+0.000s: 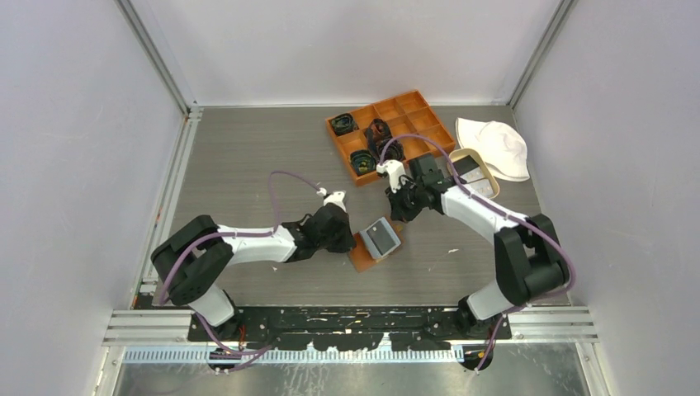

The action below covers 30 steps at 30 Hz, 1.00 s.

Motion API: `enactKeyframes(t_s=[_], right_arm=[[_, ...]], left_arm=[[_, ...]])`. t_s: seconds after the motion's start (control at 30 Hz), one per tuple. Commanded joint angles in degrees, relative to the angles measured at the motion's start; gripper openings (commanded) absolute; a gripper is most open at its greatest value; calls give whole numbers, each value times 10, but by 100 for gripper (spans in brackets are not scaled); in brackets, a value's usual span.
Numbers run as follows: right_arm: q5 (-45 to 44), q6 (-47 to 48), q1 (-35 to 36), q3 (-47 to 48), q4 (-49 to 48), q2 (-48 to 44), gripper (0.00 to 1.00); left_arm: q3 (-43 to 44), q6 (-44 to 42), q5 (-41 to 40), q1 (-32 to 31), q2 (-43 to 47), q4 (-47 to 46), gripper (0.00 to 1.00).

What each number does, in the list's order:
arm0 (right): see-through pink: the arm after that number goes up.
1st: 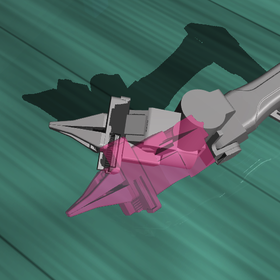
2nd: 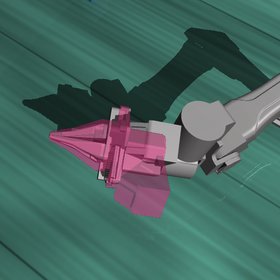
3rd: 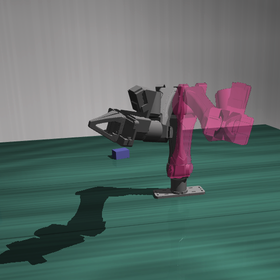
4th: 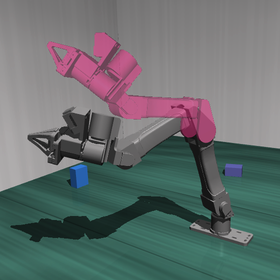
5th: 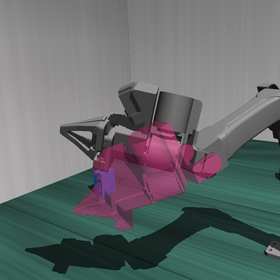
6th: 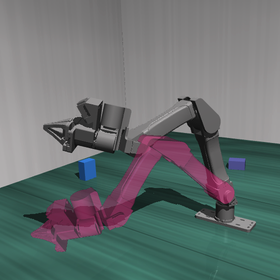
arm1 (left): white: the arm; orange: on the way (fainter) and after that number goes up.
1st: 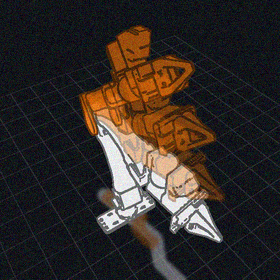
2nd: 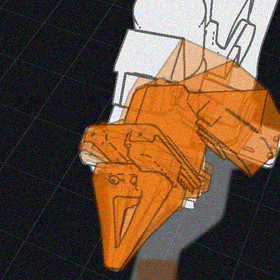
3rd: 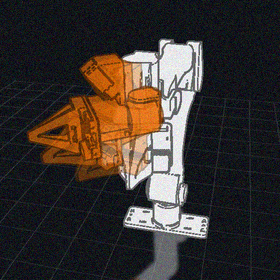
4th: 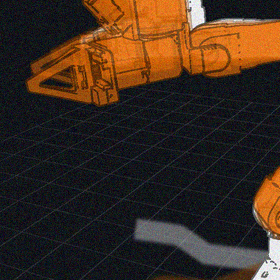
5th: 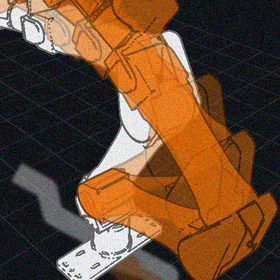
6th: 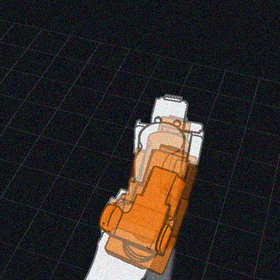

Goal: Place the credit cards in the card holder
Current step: Open the card holder at the center of the board, then turn over the card slot in the card holder.

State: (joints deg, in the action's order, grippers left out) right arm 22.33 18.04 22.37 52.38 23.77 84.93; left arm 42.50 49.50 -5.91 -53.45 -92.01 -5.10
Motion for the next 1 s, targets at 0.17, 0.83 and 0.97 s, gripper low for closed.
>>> enactKeyframes(t_s=[0.17,0.83,0.97], right_arm=[[-101,-8,-3,66,65,56,2],[210,-38,-33,14,30,-70,31],[149,-32,-24,54,85,1,30]], left_arm=[[11,-189,26,2,2,-59,0],[20,-155,56,2,47,-40,0],[21,-151,56,2,44,-34,0]])
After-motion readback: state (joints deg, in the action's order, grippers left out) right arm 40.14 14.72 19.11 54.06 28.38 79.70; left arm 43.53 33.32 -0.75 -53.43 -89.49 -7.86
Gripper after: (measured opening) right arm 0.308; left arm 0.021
